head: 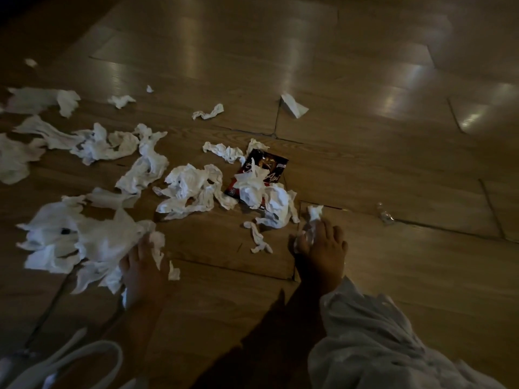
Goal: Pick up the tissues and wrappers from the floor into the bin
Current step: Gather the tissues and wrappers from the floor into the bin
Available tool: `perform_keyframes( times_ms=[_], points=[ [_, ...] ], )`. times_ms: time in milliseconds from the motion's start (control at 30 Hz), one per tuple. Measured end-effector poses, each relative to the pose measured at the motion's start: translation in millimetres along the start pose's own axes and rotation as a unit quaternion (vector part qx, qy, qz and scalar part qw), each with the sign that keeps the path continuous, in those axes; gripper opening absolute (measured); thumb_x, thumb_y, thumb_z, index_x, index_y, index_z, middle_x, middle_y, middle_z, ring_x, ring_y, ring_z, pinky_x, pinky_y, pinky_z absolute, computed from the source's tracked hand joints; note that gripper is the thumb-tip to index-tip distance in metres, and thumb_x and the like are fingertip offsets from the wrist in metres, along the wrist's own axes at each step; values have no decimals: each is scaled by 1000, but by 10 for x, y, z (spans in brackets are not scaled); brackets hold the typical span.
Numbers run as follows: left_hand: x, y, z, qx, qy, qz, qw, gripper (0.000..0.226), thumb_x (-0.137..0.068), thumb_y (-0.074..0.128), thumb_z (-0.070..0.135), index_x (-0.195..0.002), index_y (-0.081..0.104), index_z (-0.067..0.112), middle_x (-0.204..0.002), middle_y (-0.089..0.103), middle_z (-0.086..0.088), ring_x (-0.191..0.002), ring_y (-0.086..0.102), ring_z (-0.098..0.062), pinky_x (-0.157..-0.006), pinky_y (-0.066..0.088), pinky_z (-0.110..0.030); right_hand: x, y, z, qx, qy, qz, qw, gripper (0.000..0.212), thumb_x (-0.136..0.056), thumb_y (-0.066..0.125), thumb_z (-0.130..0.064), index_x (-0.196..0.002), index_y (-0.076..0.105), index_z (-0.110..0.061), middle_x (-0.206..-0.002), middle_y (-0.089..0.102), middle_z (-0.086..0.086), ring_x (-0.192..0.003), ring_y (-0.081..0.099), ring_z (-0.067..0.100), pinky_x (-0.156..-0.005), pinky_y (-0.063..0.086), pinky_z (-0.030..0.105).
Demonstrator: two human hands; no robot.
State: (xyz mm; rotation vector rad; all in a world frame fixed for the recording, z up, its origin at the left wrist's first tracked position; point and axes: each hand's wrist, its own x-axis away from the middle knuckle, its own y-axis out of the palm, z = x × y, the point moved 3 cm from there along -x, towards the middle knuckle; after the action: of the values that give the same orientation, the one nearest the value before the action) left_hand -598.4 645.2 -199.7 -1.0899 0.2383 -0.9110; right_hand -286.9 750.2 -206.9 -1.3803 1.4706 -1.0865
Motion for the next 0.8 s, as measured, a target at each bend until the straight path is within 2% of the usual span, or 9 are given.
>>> perform_keyframes(
  times_ms=[133, 200, 300, 400, 467, 533, 667, 733, 800],
  points=[
    [54, 9, 77, 20, 32, -41, 998, 39, -88, 60, 24, -122, 54, 7, -121, 56, -21, -114, 50, -37, -96, 39, -49, 122, 18, -50, -24, -9, 28, 999, 24, -88, 56, -32, -98, 59, -12, -105, 62, 8, -101, 53, 29, -79, 43, 36],
    [88, 8, 153, 61, 46, -58, 995, 26, -86, 60, 25, -104, 64, 5, -107, 62, -20, -103, 57, -37, -89, 44, -46, 81, 19, -52, -39, -19, 6, 999, 21, -87, 57, -27, -98, 60, -9, -105, 62, 9, -99, 53, 28, -75, 43, 34],
    [114, -42, 298, 142, 44, -15, 989, 28, -87, 58, 29, -95, 63, 2, -101, 62, -21, -97, 57, -37, -83, 47, -44, 36, -9, -85, -88, 20, 15, 996, 17, -87, 57, -23, -94, 59, -8, -100, 59, 9, -88, 55, 25, -67, 43, 31],
    [123, -123, 503, 215, 11, 18, 976, 31, -92, 53, 24, -99, 62, -5, -94, 63, -20, -84, 59, -29, -67, 42, -27, 44, -120, -145, -156, 122, 105, 975, 16, -85, 56, -20, -78, 56, -6, -76, 59, 12, -70, 57, 28, -61, 41, 31],
    [105, -143, 604, 266, -13, 35, 963, 31, -93, 53, 21, -101, 61, -8, -95, 63, -25, -86, 60, -33, -69, 43, -29, 8, -195, -173, -243, 171, 110, 949, 13, -83, 57, -13, -73, 51, -7, -64, 53, 8, -61, 52, 25, -60, 37, 29],
    [89, -191, 676, 265, -8, 83, 961, 28, -93, 53, 24, -90, 62, -3, -84, 60, -19, -79, 57, -27, -68, 39, -31, -54, -276, -223, -282, 195, 111, 933, 12, -84, 57, -11, -75, 49, -8, -63, 49, 2, -58, 47, 18, -62, 35, 27],
    [103, -243, 757, 275, -10, 118, 954, 27, -90, 57, 28, -72, 56, 9, -71, 56, -6, -65, 52, -14, -54, 35, -22, -177, -361, -428, -328, 134, 141, 924, 14, -86, 63, -18, -94, 64, -7, -79, 56, -2, -73, 53, 15, -64, 37, 22],
    [84, -209, 751, 294, -13, 113, 949, 29, -89, 60, 26, -64, 50, 13, -68, 55, -4, -63, 52, -14, -51, 35, -19, -222, -347, -586, -344, 107, 115, 926, 17, -87, 62, -26, -76, 66, -13, -67, 57, -5, -62, 53, 11, -57, 35, 13],
    [48, -211, 770, 285, -20, 118, 951, 28, -89, 60, 27, -68, 55, 8, -69, 54, -3, -65, 52, -13, -55, 33, -21, -246, -325, -736, -328, 94, 88, 936, 35, -89, 60, -30, -57, 54, -17, -54, 49, -5, -50, 44, 7, -47, 32, 7]
  ],
)
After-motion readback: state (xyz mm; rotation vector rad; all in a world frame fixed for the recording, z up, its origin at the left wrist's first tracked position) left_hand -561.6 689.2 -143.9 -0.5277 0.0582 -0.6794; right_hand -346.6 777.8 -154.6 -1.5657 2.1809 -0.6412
